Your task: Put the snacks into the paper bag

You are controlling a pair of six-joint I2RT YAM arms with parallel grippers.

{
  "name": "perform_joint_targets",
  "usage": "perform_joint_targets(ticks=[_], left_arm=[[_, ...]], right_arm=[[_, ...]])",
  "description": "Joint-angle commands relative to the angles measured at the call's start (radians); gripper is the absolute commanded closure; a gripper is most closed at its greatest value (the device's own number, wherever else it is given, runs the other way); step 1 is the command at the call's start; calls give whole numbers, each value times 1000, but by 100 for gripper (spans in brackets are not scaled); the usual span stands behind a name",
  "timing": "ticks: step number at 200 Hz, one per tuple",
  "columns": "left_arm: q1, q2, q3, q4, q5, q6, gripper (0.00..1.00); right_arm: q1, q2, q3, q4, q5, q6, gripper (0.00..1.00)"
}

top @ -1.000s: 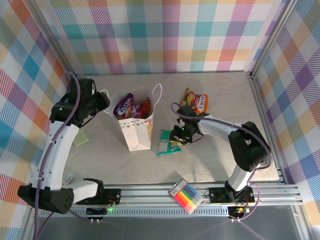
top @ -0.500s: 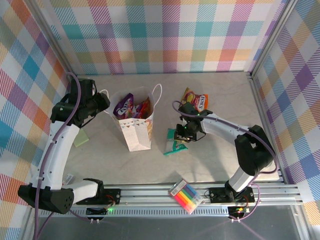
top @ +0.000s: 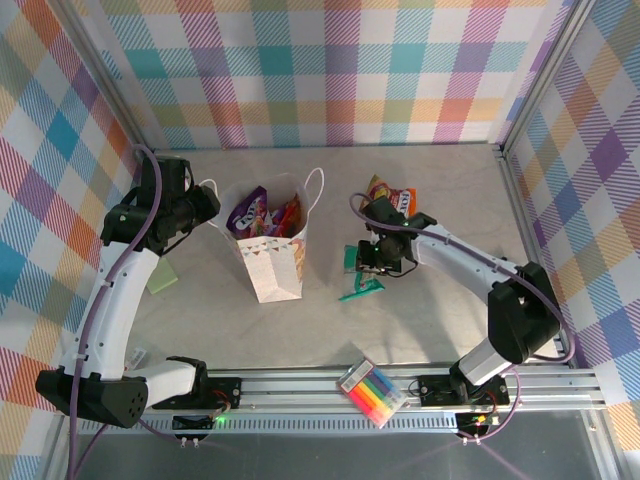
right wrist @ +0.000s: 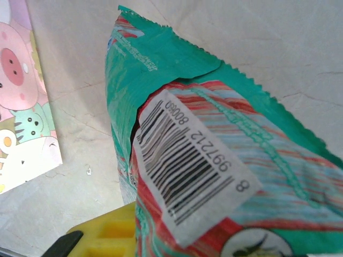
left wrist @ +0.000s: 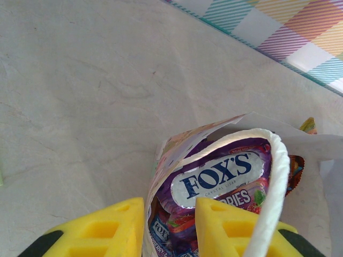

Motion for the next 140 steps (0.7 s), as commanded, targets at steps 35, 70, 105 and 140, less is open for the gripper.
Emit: perform_joint_targets(ticks=[35,70,105,140], left_arm=[[15,-14,-13,7,-5,17,69],[14,-9,-8,11,-1,14,69],[14,-7,-2,14,5,11,68],[15,-6,4,18,8,11,68]], right_arm=[[3,-91,72,-67,71,-52,80],[3,-136,104,-103,116,-66,80],[3,-181,126,-135,161,-75,80],[3,-228,160,-171,214,-87,80]])
